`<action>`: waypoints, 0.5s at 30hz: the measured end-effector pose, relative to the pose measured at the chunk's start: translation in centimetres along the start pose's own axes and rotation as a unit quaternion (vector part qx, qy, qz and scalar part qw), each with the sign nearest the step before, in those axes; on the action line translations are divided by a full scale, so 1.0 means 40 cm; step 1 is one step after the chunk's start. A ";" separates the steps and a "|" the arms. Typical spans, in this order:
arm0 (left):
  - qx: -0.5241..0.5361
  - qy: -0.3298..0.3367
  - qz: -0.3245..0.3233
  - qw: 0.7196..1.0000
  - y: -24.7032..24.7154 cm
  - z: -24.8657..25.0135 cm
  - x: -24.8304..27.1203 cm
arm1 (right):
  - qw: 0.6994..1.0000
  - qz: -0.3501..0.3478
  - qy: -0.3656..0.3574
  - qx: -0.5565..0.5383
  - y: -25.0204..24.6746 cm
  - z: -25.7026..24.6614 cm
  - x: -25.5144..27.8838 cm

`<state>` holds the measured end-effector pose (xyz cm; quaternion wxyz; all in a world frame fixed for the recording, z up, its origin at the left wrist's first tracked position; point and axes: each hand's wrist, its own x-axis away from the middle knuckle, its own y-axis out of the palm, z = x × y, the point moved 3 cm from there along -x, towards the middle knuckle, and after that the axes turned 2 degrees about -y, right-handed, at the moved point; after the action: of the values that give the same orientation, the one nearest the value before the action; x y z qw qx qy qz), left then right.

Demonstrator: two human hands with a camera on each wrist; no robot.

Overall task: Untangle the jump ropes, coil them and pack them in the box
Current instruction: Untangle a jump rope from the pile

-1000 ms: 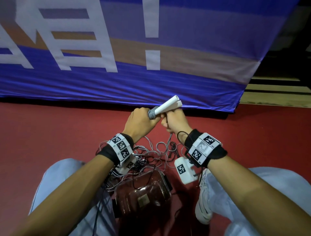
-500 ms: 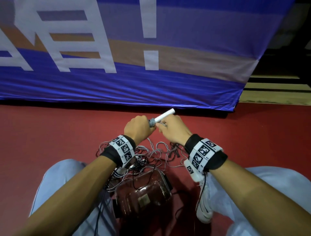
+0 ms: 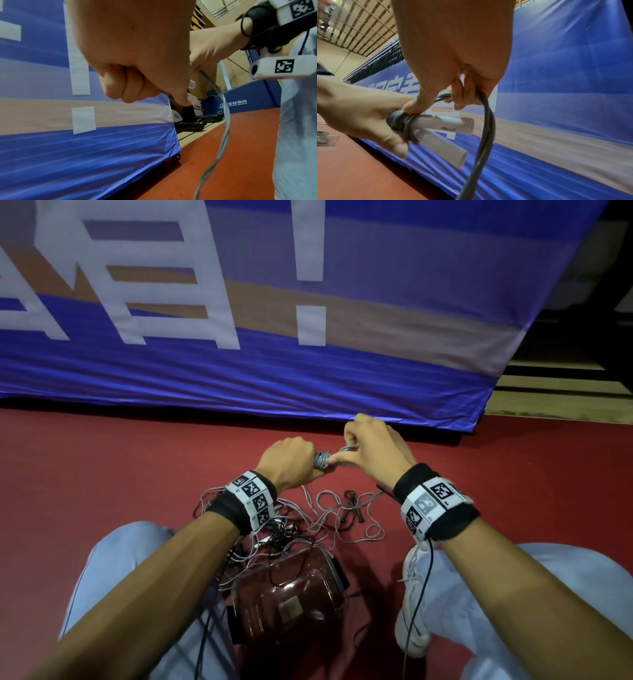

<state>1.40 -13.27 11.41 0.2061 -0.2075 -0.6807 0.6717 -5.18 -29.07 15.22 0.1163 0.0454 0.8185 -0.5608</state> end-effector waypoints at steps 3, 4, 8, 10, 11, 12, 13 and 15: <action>-0.004 0.032 0.001 0.999 0.007 0.003 0.002 | 0.999 -0.016 0.018 -0.021 -0.004 0.015 -0.001; -0.003 0.038 0.006 0.999 0.009 0.001 0.001 | 0.998 -0.031 0.029 -0.034 -0.004 0.017 0.000; -0.048 0.059 0.018 0.997 0.002 -0.001 0.000 | 0.993 -0.096 0.038 -0.049 -0.002 0.019 -0.005; -0.066 0.072 0.013 0.995 -0.003 0.007 0.003 | 0.990 -0.120 0.037 -0.058 0.002 0.028 -0.010; -0.075 0.081 0.010 0.994 -0.004 0.011 0.004 | 0.988 -0.135 0.036 -0.068 0.008 0.033 -0.011; -0.085 0.090 0.006 0.992 -0.005 0.015 0.004 | 0.985 -0.152 0.031 -0.078 0.015 0.037 -0.011; -0.095 0.099 0.004 0.990 -0.006 0.017 0.004 | 0.982 -0.167 0.022 -0.084 0.023 0.039 -0.011; -0.118 0.116 0.002 0.986 -0.008 0.020 0.004 | 0.977 -0.193 0.009 -0.087 0.030 0.039 -0.009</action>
<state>0.80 -13.86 11.74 0.2558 -0.3083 -0.7263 0.5586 -4.37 -30.04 13.67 0.0020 -0.1187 0.8582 -0.4993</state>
